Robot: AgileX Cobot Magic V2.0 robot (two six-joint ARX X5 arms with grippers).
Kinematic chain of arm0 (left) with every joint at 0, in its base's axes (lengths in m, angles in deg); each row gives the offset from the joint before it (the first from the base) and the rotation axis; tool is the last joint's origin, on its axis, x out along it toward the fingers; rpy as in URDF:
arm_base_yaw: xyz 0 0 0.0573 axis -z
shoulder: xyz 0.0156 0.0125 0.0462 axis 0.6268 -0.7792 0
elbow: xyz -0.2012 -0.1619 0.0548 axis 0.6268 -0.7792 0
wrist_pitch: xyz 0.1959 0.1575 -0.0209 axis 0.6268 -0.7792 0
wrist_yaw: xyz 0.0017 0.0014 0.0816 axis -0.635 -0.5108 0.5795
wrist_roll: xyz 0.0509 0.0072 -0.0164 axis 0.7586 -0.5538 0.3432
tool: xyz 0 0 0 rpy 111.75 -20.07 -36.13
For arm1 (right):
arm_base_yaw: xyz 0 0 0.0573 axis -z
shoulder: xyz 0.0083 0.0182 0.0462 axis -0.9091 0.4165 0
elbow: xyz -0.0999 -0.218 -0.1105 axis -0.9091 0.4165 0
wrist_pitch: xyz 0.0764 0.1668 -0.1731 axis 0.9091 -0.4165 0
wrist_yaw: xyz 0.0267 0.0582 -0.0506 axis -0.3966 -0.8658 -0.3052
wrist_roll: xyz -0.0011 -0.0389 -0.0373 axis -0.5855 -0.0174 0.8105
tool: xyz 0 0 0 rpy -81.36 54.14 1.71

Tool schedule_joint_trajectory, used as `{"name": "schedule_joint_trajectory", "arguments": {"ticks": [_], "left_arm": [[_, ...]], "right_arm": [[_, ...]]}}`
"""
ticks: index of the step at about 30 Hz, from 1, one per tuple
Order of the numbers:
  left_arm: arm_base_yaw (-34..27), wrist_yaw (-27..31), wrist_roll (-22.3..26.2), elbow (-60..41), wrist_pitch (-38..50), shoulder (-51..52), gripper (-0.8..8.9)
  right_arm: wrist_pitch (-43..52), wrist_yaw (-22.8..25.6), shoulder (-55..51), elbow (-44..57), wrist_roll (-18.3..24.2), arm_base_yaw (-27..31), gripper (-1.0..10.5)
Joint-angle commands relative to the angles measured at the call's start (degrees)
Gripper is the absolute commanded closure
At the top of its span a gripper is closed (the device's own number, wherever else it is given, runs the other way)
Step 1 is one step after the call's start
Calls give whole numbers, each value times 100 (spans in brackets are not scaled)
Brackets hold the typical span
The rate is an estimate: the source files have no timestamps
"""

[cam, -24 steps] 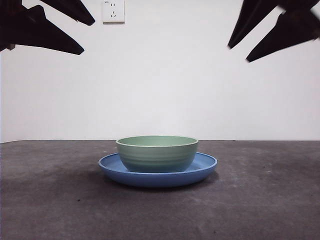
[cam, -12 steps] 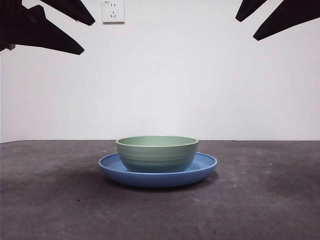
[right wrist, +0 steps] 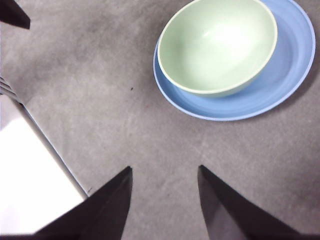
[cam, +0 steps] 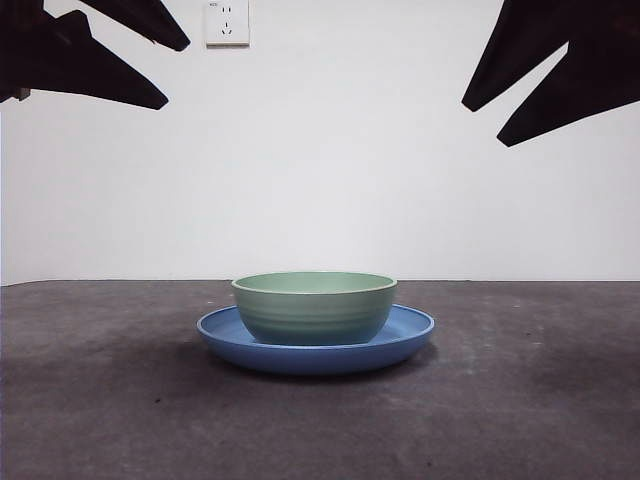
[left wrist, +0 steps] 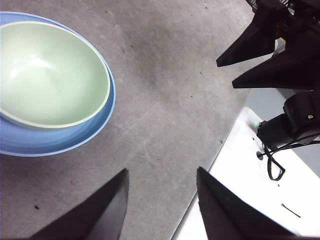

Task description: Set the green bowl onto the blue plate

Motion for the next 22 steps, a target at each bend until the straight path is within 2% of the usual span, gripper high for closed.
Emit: {"name": "schedule_joint_trajectory", "arguments": {"ticks": [1,15,16,19,22], "left_arm": [[31,-20,26,48,44,-22,596],[31,-22,26,48,44,-22,602],[31,-22,26,48,44,-22,614],[31,-20,28,48,48,-22,782],[31,-20,28,48,50,-22,804]], "right_arm": [[138,9,31,-50,22,-44,736],[120,-2,31,-50,22,-44,737],[103,-2,31,-50,22,-44,752],[57,0,31,-50,26,-44,941],[48,0,31,-50,26,-44,938]]}}
